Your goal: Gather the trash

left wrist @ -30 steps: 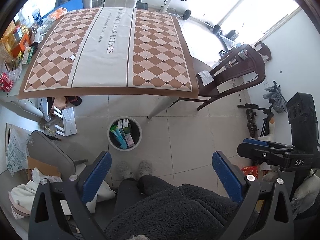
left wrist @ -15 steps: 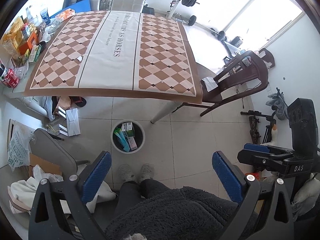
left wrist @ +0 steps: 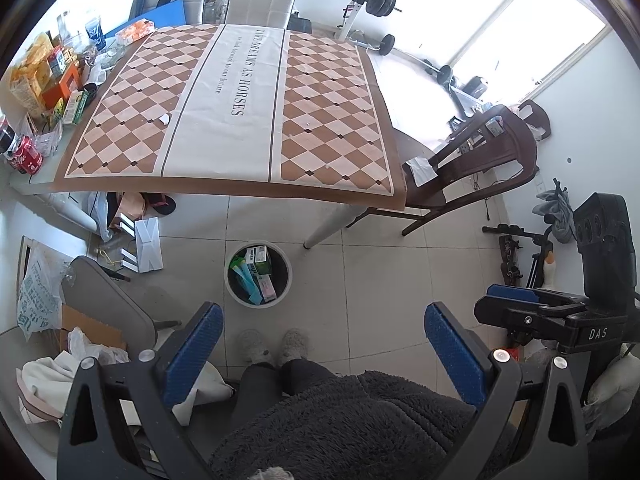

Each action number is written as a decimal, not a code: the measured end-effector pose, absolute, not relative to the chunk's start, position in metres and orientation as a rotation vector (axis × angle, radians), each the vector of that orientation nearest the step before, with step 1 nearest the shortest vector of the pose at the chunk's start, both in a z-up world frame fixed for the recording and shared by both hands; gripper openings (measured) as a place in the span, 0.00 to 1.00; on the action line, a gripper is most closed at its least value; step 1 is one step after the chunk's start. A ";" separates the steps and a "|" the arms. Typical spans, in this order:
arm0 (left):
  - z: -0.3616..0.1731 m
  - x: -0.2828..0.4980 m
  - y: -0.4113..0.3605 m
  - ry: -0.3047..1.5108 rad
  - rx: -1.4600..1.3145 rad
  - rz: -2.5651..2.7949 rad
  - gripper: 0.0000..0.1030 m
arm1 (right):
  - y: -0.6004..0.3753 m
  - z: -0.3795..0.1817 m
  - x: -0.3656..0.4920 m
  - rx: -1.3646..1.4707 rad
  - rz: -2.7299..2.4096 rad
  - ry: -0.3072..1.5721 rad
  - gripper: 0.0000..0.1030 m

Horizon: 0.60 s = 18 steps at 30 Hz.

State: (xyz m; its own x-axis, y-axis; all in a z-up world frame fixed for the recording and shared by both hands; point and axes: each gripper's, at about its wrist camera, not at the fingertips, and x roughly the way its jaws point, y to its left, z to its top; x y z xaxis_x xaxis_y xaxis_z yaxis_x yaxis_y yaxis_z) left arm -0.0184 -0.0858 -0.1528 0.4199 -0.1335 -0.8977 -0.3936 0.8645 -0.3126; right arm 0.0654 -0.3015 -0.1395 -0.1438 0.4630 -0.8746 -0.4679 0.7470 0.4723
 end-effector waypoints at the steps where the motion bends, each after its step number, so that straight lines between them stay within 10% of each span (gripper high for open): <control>1: -0.153 -0.018 -0.086 1.141 -0.530 0.173 1.00 | -0.301 -0.139 0.066 -0.006 0.808 1.513 1.00; 18: -0.152 -0.020 -0.085 1.143 -0.536 0.181 1.00 | -0.298 -0.138 0.063 -0.002 0.812 1.515 1.00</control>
State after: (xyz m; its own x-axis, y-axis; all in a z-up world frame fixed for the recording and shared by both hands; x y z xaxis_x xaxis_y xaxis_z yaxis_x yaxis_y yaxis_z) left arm -0.0205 -0.0849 -0.1517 0.4168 -0.1311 -0.8995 -0.4025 0.8606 -0.3119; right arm 0.0625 -0.2980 -0.1377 -0.1476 0.4662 -0.8723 -0.4686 0.7437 0.4768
